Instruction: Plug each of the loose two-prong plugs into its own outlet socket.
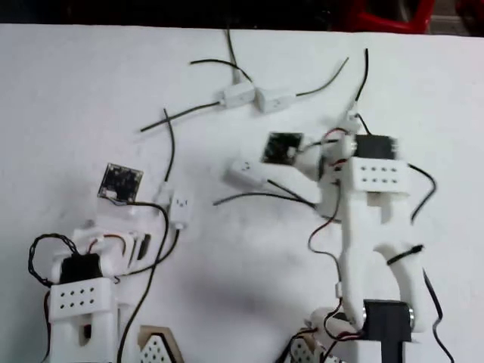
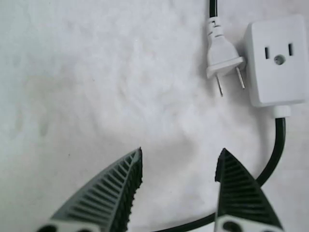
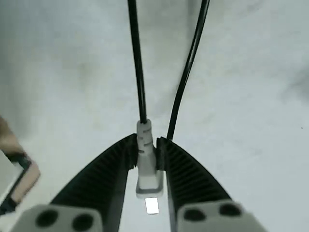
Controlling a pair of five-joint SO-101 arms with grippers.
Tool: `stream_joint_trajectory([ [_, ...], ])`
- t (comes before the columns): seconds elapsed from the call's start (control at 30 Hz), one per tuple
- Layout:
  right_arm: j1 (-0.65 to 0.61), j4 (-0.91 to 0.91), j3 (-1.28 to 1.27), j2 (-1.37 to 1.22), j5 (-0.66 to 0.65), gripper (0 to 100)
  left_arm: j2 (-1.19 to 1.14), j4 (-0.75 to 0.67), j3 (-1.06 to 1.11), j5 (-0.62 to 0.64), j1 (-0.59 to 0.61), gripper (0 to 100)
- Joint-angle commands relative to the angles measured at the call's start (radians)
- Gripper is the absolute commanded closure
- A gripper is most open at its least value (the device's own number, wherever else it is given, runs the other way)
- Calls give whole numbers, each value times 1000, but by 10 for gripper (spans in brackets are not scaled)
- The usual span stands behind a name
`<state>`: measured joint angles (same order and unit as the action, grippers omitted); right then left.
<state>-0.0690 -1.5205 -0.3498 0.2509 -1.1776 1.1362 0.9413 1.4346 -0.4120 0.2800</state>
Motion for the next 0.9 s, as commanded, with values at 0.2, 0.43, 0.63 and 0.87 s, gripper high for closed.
stream_joint_trajectory([
  [0.2,-199,166,-48,30,667,981,18,-21,-6,-8,8,751],
  [0.43,-305,420,-287,30,795,981,18,-21,-6,-9,8,751],
  [0.63,-372,529,-419,24,789,977,18,-21,-6,-9,8,751],
  [0.87,-418,437,-382,-104,789,894,18,-21,-6,-8,8,751],
])
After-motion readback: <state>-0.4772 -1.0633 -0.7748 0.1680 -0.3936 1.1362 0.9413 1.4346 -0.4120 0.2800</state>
